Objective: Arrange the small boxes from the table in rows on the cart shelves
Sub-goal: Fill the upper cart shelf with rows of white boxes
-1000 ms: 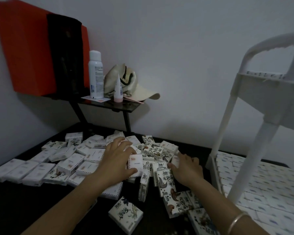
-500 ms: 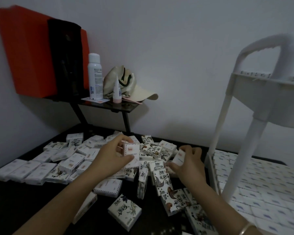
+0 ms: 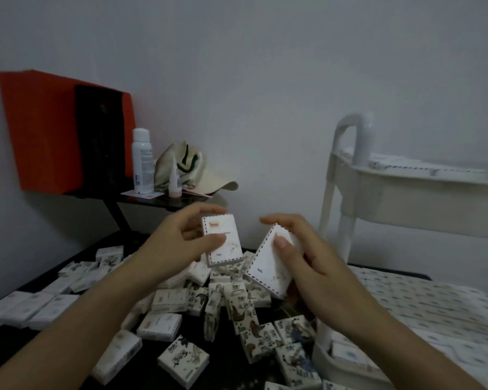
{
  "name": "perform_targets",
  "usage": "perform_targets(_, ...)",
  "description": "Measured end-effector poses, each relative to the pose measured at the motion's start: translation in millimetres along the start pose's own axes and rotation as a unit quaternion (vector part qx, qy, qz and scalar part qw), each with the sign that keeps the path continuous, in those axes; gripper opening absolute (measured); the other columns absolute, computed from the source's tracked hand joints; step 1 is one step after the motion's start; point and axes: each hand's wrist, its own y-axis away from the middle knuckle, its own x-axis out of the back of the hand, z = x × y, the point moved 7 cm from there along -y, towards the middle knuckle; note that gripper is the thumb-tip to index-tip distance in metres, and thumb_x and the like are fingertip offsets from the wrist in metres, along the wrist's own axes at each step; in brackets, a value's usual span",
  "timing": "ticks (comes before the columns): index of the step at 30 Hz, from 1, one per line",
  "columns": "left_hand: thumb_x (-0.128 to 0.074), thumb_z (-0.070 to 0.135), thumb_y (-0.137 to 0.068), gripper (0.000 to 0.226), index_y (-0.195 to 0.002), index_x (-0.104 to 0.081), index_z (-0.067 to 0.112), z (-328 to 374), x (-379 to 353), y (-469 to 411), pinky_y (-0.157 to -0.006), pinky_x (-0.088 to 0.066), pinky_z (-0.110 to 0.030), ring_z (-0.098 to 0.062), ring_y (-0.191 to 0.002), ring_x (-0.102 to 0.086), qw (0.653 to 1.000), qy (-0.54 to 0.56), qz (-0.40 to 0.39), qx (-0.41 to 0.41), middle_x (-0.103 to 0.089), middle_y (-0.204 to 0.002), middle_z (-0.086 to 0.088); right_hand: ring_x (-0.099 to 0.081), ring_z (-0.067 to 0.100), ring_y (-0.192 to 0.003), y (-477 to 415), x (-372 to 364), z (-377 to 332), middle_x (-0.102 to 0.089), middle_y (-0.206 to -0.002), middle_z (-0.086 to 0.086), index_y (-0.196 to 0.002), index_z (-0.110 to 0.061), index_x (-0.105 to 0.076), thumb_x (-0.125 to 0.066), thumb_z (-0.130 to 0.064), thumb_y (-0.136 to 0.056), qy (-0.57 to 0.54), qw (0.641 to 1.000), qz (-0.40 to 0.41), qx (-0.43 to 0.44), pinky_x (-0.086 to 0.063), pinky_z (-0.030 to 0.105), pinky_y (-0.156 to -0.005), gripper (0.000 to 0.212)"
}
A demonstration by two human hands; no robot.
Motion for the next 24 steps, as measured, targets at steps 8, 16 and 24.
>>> perform_targets(8,-0.065,0.003,-0.086,0.037,-0.107,-0.068,0.034,130,-34,-13,-0.079,-0.059,-0.037,-0.019,-0.098,-0.067,0.987,0.033,-0.019,-0.157,-0.072,-0.106,0.003,-0.06,0.01,-0.07,-18,130,-81,-0.057,-0.093,-0.007,-0.122,-0.032,-0.053,-0.039,-0.014,-0.103,-0.004,0.985,0.124,0.119,-0.057,0.036,-0.055,0.03)
perform_targets(16,-0.059,-0.005,-0.085,0.04,-0.103,-0.072,0.028,187,-68,-53,-0.074,-0.059,-0.026,-0.012,-0.085,-0.071,0.977,0.105,-0.012,-0.187,-0.075,-0.095,0.0,-0.066,0.019,-0.094,-79,254,-74,-0.066,-0.104,0.0,-0.116,-0.026,-0.054,-0.065,-0.026,-0.09,0.207,0.952,0.206,0.096,-0.06,0.035,-0.068,0.028)
perform_targets(24,-0.055,0.004,-0.09,0.03,-0.098,-0.074,0.027,235,-109,-116,-0.07,-0.059,-0.024,-0.003,-0.076,-0.07,0.976,0.071,-0.018,-0.206,-0.074,-0.089,0.007,-0.064,0.018,-0.087,-146,283,23,-0.061,-0.117,0.006,-0.109,-0.014,-0.056,-0.066,-0.013,-0.089,0.338,0.93,0.049,-0.136,-0.058,0.024,-0.063,0.022)
